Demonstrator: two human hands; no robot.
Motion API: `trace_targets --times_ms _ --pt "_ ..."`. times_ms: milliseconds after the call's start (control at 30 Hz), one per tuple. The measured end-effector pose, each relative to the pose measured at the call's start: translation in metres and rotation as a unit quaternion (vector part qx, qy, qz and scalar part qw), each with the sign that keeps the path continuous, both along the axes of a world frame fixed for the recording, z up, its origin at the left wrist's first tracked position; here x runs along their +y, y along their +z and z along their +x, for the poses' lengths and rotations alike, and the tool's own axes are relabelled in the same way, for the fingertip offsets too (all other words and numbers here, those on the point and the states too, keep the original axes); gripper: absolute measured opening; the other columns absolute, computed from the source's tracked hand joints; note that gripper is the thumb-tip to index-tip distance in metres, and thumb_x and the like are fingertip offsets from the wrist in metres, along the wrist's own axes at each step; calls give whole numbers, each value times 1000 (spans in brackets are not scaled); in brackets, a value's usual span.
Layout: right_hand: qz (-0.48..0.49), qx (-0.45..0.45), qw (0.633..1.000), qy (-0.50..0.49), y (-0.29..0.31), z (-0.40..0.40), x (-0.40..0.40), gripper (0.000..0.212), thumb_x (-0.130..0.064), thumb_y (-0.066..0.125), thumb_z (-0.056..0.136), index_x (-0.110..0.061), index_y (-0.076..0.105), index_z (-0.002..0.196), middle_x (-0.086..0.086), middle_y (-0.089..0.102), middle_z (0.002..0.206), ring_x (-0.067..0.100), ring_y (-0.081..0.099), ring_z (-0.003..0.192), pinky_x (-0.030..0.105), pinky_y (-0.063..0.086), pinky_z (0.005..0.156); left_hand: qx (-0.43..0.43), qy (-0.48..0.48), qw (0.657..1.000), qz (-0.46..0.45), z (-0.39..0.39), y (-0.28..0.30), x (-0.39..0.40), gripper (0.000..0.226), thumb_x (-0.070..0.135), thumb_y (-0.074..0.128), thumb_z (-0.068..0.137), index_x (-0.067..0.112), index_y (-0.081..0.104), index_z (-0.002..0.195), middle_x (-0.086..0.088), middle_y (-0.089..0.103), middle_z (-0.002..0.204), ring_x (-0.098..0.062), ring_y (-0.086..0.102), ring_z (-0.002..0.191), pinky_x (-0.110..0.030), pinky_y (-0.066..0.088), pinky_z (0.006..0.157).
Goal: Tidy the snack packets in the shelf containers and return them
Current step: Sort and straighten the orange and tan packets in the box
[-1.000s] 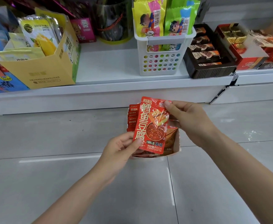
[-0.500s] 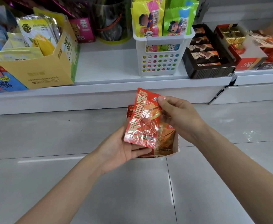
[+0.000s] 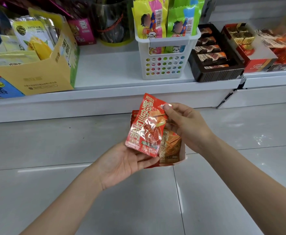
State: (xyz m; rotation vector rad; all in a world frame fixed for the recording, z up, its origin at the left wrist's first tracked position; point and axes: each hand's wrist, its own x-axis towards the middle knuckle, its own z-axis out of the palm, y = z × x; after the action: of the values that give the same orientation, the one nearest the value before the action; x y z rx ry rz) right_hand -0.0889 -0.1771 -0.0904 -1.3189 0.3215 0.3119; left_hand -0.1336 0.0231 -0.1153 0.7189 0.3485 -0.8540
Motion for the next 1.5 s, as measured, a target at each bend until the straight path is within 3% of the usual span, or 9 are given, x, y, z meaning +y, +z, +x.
trace_targets --times_ms 133,267,467,633,867,1167,1233,1333,1500 --pt "-7 -6 1000 12 -1 1 8 17 -22 61 96 -6 66 102 8 73 91 16 67 83 21 57 68 9 -9 1000 -3 4 6 -4 44 35 42 104 6 53 135 -25 65 123 -30 70 97 -44 58 86" --pt "9 -18 1000 21 1 5 10 22 -20 62 95 -5 69 109 9 72 95 17 67 85 23 58 71 -4 28 999 -30 9 12 -4 36 20 57 96 -4 65 123 -15 66 95 -20 67 78 -35 59 75" --pt "166 81 977 103 4 -2 -6 61 -58 38 93 -10 66 120 10 73 115 26 69 111 38 59 89 -91 100 980 147 10 11 -11 35 4 59 89 5 62 124 -11 74 111 -21 73 101 -29 60 72" --pt "34 33 998 44 -3 -3 -6 27 -24 55 100 -7 68 115 9 76 106 23 73 100 32 61 80 -127 63 976 166 5 9 -11 36 -2 49 98 14 58 129 -5 73 117 -18 69 110 -27 59 79" --pt "-5 21 999 28 0 2 -11 25 -25 55 100 -10 69 115 6 77 102 19 74 95 26 60 71 -187 10 974 126 3 10 2 50 0 59 82 20 57 127 -3 70 125 -17 66 115 -22 56 85" --pt "-3 25 999 32 2 2 -10 29 -28 56 99 -9 68 118 7 76 107 21 74 98 36 59 85 -149 28 985 79 1 13 2 52 4 64 85 14 56 136 -9 66 130 -21 64 120 -26 56 88" --pt "24 18 999 30 3 3 -9 28 -26 55 100 -8 68 116 8 76 106 21 74 98 36 59 84 -98 34 995 10 1 17 0 45 25 65 90 10 61 132 -15 63 133 -29 60 125 -36 56 92" --pt "120 12 992 36 7 6 -5 23 -20 51 102 -6 66 112 6 74 94 15 72 84 30 60 75 -10 -6 1000 -24 -1 25 -10 64 55 51 91 6 57 132 -23 61 133 -39 59 124 -47 55 93" --pt "210 2 973 100 13 5 3 20 -19 49 100 -10 66 95 5 69 83 13 67 76 32 58 74 0 -15 999 -38 -7 31 -28 34 19 78 81 0 73 109 -20 71 106 -29 72 97 -31 60 77"
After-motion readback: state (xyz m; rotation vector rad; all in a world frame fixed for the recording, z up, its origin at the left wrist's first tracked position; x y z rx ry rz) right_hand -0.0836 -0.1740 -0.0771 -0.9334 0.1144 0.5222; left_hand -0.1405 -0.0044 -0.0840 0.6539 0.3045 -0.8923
